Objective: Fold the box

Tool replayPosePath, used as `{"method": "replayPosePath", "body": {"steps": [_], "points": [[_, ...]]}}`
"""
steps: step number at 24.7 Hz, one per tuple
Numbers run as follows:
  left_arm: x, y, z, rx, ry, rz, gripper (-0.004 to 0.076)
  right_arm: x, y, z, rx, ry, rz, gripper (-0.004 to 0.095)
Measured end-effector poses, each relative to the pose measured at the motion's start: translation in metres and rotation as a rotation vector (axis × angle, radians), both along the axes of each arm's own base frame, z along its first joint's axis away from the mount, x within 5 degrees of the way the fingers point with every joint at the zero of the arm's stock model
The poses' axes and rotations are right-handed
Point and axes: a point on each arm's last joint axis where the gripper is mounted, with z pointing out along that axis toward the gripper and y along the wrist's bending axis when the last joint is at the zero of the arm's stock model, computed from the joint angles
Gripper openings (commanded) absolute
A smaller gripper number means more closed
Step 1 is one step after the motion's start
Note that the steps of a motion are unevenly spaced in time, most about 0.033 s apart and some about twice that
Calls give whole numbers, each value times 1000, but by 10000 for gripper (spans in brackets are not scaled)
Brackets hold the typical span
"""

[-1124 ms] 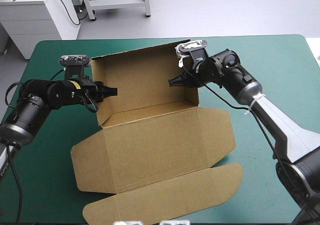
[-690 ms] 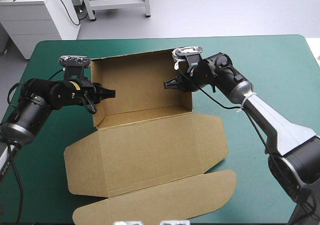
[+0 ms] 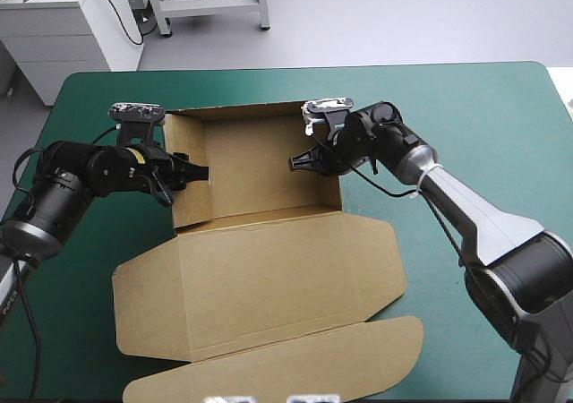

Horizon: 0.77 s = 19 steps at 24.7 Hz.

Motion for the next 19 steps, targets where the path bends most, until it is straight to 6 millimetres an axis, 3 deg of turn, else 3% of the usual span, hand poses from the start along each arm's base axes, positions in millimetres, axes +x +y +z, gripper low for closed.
{"method": "replayPosePath", "body": {"steps": [2,3,12,19], "points": [[0,1,0,13,-2,-2,5,0,0,0,-3,4,0,-18],[0,1,0,21,-3,-1,-8,0,0,0,-4,5,1,-18],[5,6,-1,52,-29,44,-8,-2,0,0,2,24,-8,-18],[24,-8,-23,84,46,20,-8,-10,-14,19,-94,10,-20,-18]]}}
